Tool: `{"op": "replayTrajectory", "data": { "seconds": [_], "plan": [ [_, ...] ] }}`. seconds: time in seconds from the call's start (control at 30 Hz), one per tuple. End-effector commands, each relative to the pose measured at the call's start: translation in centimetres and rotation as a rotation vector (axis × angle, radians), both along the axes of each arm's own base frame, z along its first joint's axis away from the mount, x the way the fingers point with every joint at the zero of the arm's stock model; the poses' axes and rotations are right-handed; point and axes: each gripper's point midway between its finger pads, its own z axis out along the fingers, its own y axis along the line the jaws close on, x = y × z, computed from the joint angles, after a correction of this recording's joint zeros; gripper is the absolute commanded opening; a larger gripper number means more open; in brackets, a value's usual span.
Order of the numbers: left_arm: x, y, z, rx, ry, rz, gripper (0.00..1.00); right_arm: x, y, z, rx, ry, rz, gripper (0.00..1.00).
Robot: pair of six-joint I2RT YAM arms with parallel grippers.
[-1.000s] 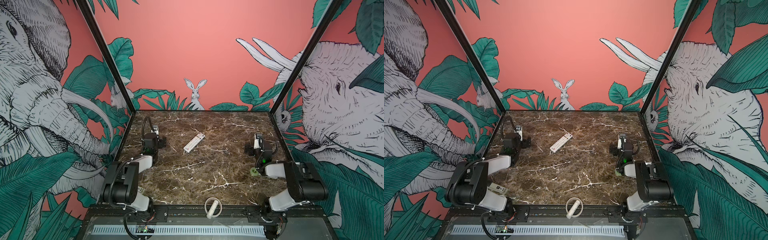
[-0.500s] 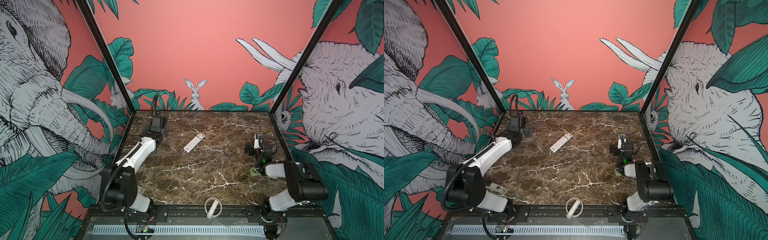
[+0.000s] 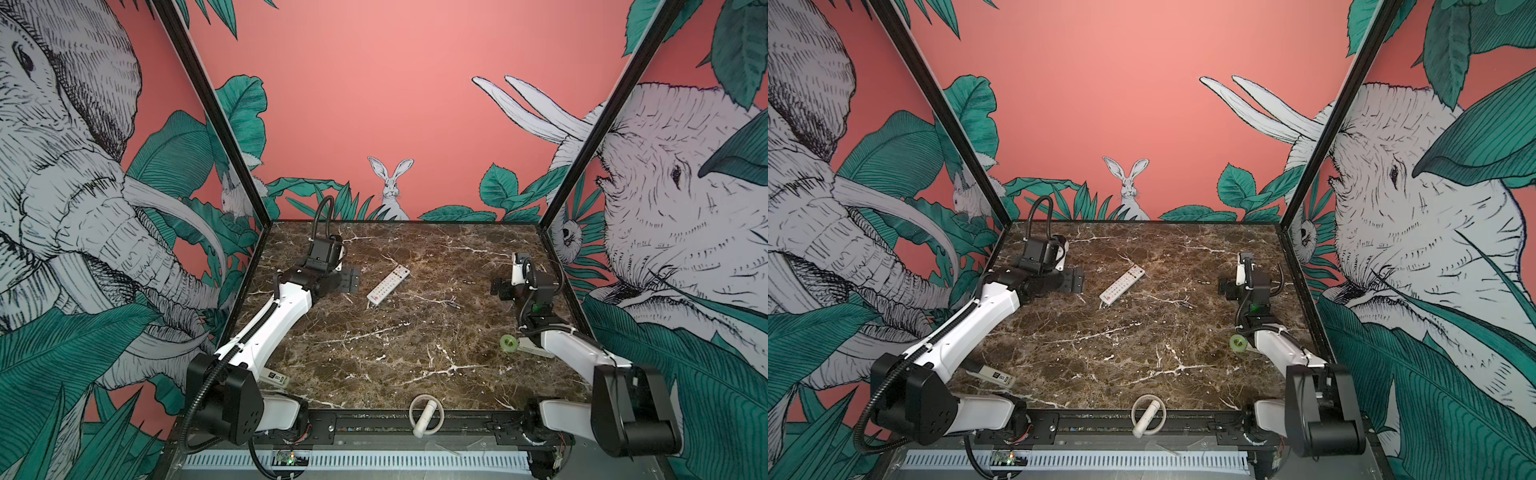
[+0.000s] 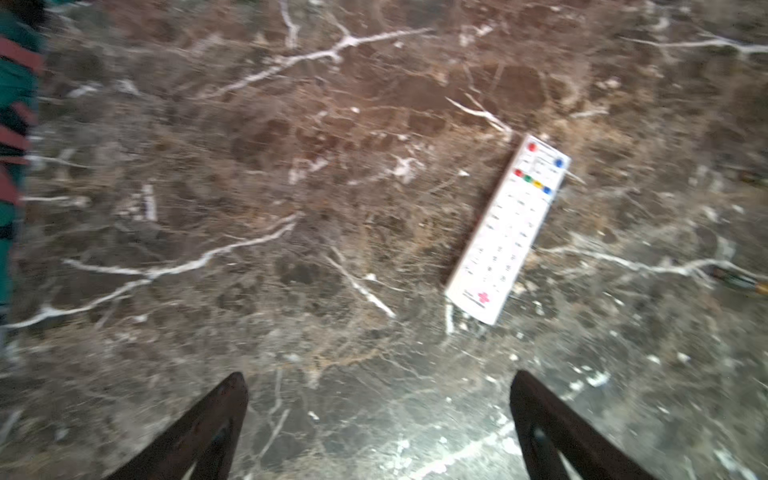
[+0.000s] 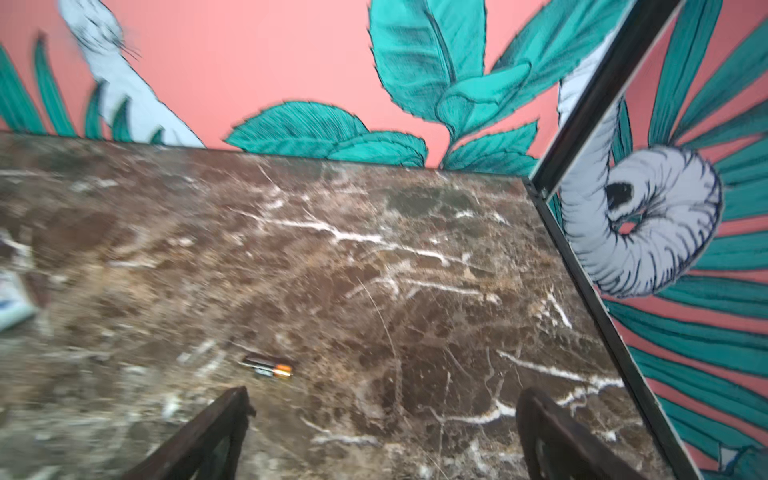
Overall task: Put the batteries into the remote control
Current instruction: 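Reach the left gripper toward the white remote while the right arm moves forward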
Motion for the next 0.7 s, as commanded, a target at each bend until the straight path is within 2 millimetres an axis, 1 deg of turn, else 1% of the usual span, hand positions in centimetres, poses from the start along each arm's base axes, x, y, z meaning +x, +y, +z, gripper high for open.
{"op": "replayTrajectory", "data": {
  "seconds": [0.0,0.1,0.23,0.33,0.37,0.47,0.57,0.67],
  "plan": [
    [-1.5,-4.5,-1.3,-0.145,0.082,-0.169,1.0,-2.2,2.5,-1.1,0.056,0.162,0.049,0.99],
    [-0.7,-6.1,-3.1,-0.138,0.132,-0.203,1.0,-3.7,5.0,-1.0,0.092,0.227,0.097,0.99],
    [1.5,-7.3,-5.8,-0.12,0.175,-0.197,1.0,-6.5,8.4,-1.1,0.08,0.289,0.173,0.99],
    [3.1,-8.3,-7.2,-0.094,0.178,-0.23,1.0,-8.4,10.0,-1.0,0.088,0.3,0.214,0.99],
    [3.5,-8.5,-7.5,-0.083,0.169,-0.243,1.0,-9.0,10.4,-0.8,0.092,0.297,0.227,0.99],
    [4.5,-9.5,-8.7,-0.07,0.168,-0.305,0.99,-10.7,10.5,-0.8,0.1,0.305,0.235,0.99],
    [5.2,-9.9,-9.7,-0.026,0.189,-0.34,1.0,-12.1,10.2,-0.5,0.117,0.3,0.244,0.99],
    [6.0,-10.8,-10.0,-0.018,0.176,-0.38,0.99,-12.9,9.5,-0.5,0.117,0.267,0.239,0.99]
  ]
}}
